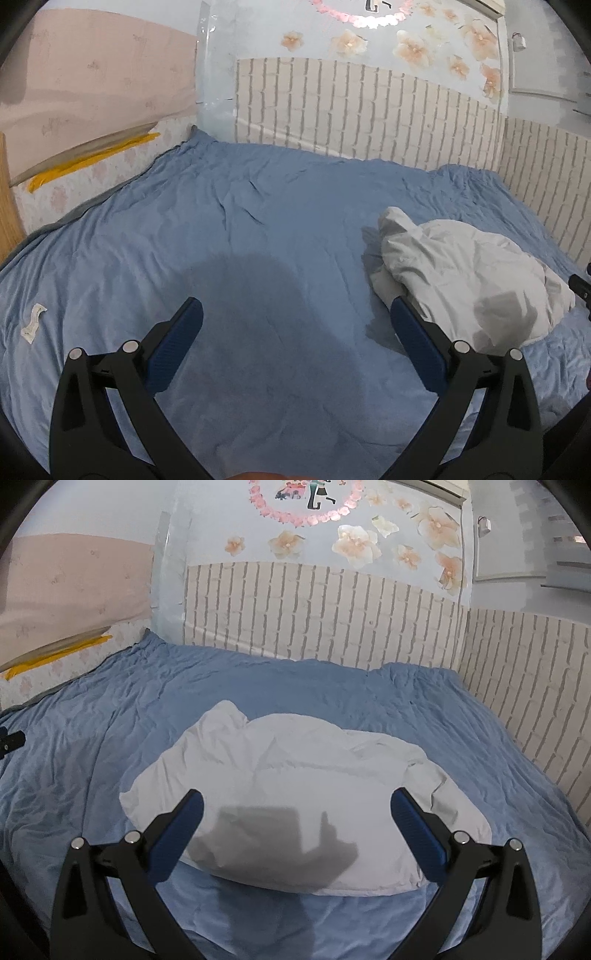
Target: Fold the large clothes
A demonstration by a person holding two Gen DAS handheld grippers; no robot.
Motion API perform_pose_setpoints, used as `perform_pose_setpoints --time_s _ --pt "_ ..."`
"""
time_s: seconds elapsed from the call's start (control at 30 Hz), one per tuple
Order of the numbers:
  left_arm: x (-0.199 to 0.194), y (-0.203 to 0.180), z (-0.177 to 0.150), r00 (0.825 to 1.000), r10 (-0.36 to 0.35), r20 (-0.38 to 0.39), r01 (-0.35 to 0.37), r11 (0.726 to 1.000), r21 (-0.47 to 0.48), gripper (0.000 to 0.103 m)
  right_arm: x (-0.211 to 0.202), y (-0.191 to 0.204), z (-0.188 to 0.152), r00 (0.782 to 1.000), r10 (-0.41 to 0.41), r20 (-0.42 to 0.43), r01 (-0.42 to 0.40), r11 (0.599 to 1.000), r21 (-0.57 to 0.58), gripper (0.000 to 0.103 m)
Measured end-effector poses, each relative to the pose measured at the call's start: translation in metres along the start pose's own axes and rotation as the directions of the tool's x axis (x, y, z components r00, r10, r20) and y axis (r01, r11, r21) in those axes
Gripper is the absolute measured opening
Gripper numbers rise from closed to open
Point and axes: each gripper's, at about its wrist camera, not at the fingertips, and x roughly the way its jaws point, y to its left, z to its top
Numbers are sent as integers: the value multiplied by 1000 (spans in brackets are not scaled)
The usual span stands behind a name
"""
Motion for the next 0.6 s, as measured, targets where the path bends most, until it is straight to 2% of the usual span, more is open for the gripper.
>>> perform_pose_setpoints --time_s 0.2,0.43,0.6 --pt "-5 -10 0 999 33 36 -36 997 66 100 -3 -7 2 1000 -14 -8 14 999 32 101" --pt "1 0 0 999 52 0 -52 998 23 100 -11 -9 5 1000 -25 10 24 999 41 101" --pt "0 -2 -3 997 71 -5 -71 997 29 100 -16 -15 6 999 -27 23 26 998 56 101"
